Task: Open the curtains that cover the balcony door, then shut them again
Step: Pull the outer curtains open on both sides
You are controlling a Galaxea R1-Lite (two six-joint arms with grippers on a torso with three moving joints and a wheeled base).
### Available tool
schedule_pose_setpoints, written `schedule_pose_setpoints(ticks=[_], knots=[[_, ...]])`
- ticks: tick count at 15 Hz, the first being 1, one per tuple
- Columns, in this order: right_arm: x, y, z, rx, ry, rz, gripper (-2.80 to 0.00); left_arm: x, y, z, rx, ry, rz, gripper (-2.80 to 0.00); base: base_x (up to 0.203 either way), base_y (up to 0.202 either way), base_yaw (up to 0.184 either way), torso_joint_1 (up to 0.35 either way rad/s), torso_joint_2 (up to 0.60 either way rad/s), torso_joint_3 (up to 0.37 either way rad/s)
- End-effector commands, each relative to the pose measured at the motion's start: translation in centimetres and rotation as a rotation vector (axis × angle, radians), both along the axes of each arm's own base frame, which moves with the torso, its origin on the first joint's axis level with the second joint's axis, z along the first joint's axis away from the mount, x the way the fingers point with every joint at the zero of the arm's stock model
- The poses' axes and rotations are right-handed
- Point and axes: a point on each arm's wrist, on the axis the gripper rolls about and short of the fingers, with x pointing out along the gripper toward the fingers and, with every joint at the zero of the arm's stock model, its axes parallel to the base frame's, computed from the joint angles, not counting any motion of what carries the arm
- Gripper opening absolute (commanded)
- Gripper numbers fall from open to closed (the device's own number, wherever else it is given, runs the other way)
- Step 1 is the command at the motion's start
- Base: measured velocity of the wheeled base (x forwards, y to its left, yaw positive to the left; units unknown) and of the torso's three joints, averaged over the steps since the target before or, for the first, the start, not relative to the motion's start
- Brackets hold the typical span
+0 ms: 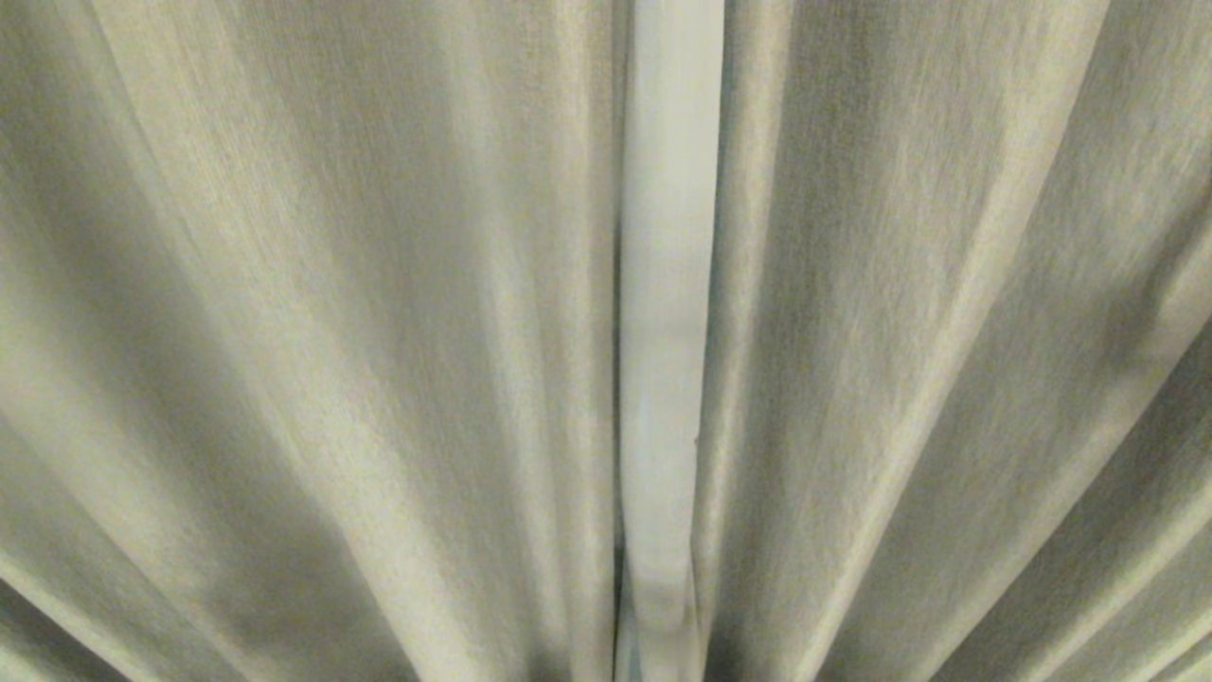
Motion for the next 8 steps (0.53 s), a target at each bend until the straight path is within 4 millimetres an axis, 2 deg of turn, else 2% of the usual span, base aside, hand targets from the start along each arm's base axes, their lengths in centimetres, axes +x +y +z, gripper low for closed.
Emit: schedule_pose_setpoints(ticks=[1, 4, 8], knots=[[2.2, -0.7, 0.6, 0.005, 0.037, -0.022, 0.00, 0.0, 0.0, 0.0, -0.001, 0.000, 0.000, -2.80, 0.000, 0.000, 0.000, 0.000, 0.00, 0.000], [4.2, -1.8, 1.6, 0.005, 0.047, -0.074, 0.00, 0.0, 0.0, 0.0, -0.001, 0.000, 0.000, -2.80, 0.000, 0.000, 0.000, 0.000, 0.00, 0.000], [8.0, -2.9, 1.4, 0.028, 0.090, -0.073, 0.00, 0.0, 0.0, 0.0, -0.001, 0.000, 0.000, -2.80, 0.000, 0.000, 0.000, 0.000, 0.00, 0.000]])
